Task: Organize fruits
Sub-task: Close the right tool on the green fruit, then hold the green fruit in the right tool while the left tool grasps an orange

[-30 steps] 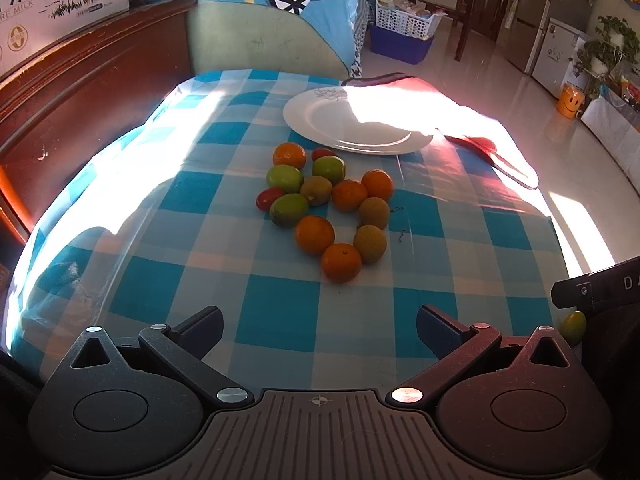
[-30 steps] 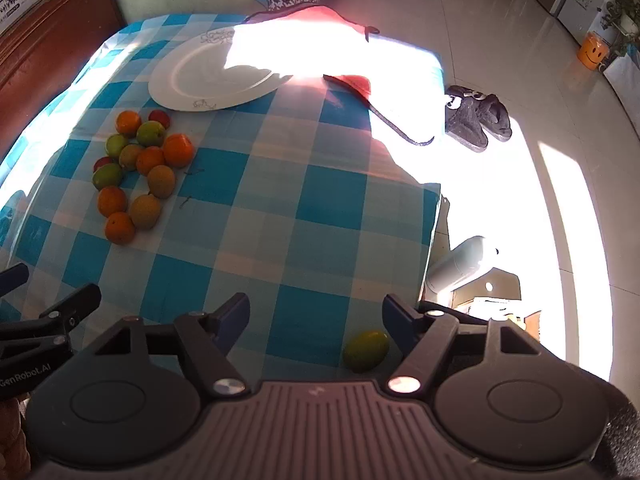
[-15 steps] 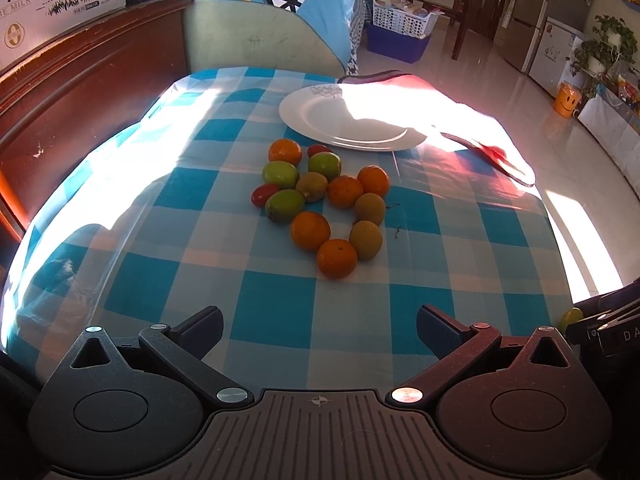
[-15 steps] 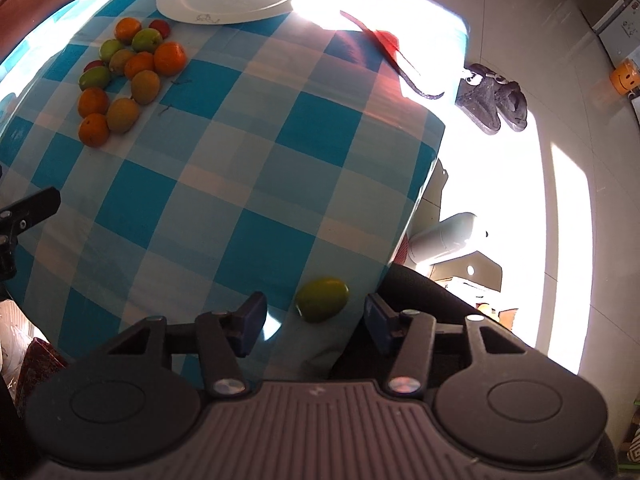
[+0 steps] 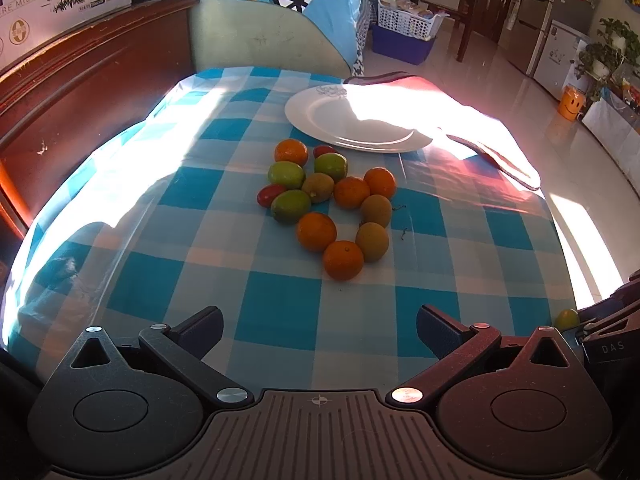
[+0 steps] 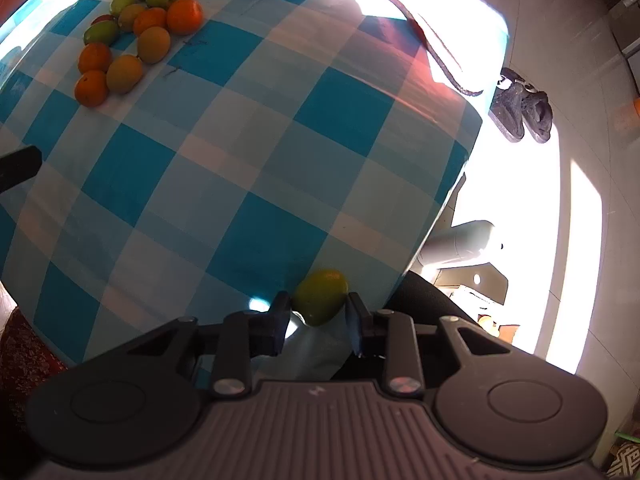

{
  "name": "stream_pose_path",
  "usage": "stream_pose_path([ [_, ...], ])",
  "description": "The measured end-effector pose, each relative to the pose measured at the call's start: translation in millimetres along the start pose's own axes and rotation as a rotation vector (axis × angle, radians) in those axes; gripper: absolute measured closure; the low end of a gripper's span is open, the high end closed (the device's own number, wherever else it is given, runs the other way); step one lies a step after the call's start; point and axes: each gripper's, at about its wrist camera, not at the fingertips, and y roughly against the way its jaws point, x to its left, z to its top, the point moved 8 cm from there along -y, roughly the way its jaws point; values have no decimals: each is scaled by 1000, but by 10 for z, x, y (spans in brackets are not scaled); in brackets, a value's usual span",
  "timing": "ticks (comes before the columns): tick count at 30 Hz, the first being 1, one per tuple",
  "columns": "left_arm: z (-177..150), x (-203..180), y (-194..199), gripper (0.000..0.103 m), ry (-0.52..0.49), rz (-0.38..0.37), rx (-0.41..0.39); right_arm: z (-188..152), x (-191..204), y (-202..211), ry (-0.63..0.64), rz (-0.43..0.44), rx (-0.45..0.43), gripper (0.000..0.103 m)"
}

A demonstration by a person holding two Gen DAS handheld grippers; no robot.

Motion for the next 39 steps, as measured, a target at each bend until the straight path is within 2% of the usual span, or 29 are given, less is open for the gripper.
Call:
stream_pose_path([
  [3,1,12,-7,0,5,5,2,13,15,14,-2,10,-13,73],
  [6,15,32,-19,0,8,9,-1,80,37,75,-24,35,-70,73],
  [13,68,300,-98,0,75,72,2,406,281,62,-33,117,-174,73],
  [15,103,398,-116,0,107,85,-3,528,290,61,-43,102,-229,73],
  [20,169,530,-193,2,149,93,-1,775,248,22,-109,165,-280,73],
  [24,217,449,-228,2,89,70,-26,864,203,-20,-176,202,-306,74],
  [30,252,229,-319,2,-5,22,-48,878,108,-51,-274,263,-290,75],
  [32,242,136,-355,2,-29,-4,-50,862,106,-62,-277,276,-287,75],
  [34,236,83,-400,2,-46,2,-47,848,136,-80,-271,288,-275,73],
  [39,249,-13,-491,3,-75,12,-53,779,180,-146,-230,234,-254,71],
])
